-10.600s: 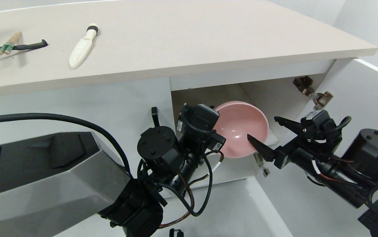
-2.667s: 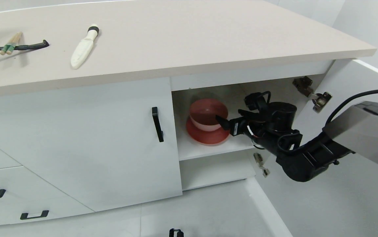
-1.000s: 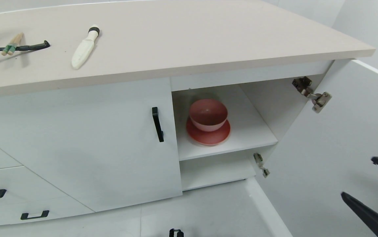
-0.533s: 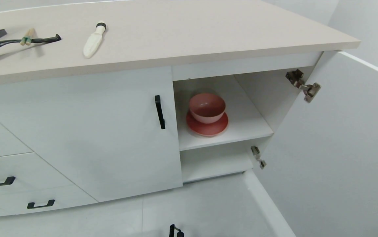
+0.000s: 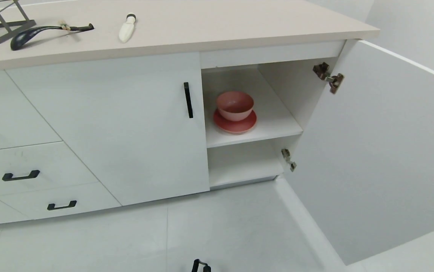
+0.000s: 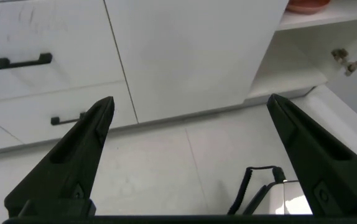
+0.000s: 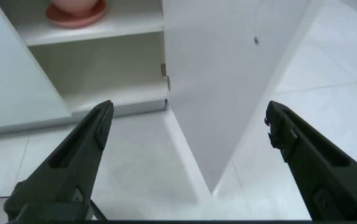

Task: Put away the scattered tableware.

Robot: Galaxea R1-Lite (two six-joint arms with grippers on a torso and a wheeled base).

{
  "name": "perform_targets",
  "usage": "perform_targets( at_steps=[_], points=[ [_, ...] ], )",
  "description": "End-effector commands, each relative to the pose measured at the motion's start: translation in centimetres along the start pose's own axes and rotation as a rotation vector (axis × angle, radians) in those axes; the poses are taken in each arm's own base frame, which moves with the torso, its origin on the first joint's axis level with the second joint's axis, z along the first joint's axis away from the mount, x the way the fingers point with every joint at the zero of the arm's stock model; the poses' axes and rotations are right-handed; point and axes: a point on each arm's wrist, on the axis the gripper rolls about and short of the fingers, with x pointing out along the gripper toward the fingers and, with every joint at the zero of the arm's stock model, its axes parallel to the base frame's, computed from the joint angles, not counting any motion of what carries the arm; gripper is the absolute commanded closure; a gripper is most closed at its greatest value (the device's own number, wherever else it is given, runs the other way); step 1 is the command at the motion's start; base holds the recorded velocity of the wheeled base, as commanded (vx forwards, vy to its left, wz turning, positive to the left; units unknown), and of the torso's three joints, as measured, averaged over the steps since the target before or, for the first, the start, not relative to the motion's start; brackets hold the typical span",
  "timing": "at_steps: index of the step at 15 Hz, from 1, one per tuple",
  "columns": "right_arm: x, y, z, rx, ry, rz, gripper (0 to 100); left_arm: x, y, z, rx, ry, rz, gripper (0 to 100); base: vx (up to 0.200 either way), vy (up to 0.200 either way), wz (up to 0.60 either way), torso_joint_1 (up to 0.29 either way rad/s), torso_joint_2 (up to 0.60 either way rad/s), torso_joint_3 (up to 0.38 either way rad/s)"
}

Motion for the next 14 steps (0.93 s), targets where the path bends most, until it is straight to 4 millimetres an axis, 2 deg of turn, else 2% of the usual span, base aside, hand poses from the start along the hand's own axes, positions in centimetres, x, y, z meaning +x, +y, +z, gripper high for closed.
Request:
perform_targets(
  at_steps=[1, 9, 14],
  points=[
    [0.01, 0.0, -0.01, 0.004, 0.002, -0.001, 0, 0.0, 0.0, 0.04, 0.0, 0.0, 0.001, 0, -0.2, -0.2, 0.0, -0.002, 0.0, 0.002],
    [0.01, 0.0, -0.02, 0.007, 0.003, -0.001, 0, 0.11, 0.01, 0.07, -0.003, 0.014, -0.004, 0, -0.2, -0.2, 0.0, 0.004, 0.0, 0.001],
    [0.01, 0.0, -0.02, 0.0, 0.003, -0.001, 0, 0.27, 0.01, 0.11, -0.005, 0.035, 0.0, 0, 0.0, -0.2, 0.0, 0.004, 0.0, 0.007]
  ],
)
